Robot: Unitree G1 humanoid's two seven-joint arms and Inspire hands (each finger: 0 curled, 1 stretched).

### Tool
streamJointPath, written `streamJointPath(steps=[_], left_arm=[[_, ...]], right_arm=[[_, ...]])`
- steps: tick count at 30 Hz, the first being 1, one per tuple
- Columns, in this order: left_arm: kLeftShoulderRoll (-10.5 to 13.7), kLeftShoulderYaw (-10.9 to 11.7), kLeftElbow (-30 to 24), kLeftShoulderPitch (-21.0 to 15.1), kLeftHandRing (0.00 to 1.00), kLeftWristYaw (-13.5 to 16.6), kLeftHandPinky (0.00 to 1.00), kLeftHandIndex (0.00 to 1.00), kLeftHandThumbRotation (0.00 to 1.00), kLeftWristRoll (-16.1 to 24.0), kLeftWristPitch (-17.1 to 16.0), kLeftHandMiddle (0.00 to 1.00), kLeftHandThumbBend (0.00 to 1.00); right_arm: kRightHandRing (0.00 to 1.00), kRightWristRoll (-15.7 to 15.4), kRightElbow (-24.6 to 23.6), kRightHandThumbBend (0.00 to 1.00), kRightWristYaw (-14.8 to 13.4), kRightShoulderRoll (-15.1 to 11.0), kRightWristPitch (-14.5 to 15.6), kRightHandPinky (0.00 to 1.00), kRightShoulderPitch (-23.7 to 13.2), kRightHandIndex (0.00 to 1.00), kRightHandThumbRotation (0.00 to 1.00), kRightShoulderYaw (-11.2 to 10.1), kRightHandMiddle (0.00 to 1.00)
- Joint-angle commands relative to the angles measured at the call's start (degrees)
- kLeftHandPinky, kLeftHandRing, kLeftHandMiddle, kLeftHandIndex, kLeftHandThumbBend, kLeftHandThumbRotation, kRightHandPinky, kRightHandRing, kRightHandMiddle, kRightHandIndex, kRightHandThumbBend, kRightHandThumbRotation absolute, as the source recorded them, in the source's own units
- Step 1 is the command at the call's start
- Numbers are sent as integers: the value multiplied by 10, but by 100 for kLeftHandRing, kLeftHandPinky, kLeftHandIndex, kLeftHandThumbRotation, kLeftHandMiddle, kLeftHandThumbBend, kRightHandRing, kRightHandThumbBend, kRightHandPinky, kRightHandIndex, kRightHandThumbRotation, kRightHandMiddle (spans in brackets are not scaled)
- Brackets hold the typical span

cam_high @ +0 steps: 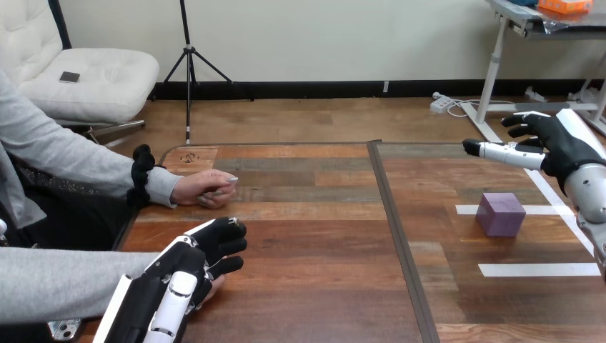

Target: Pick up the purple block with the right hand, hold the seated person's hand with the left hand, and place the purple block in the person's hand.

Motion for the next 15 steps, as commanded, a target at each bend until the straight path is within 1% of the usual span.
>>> streamJointPath(steps=[1,4,8,12,15], left_arm=[[0,4,-17,-29,82,-5,78,76,84,-10,-7,80,50],[4,6,-18,-30,82,-10,79,76,83,-17,-2,81,50],[4,7,-14,-31,83,-14,80,77,83,-19,-3,82,49],[3,8,-11,-32,83,-16,81,77,83,-19,-4,82,49],[2,8,-12,-31,83,-16,81,77,82,-18,-4,82,50]], right_arm=[[83,-1,-1,100,-11,-5,-1,70,-3,84,54,5,86],[85,-2,0,100,-6,-1,4,72,6,84,51,9,87],[87,-9,0,100,-7,-1,10,75,8,84,49,18,89],[88,-25,0,100,-15,-1,10,76,13,84,49,35,89],[88,-32,0,100,-17,-1,9,77,16,84,50,42,89]])
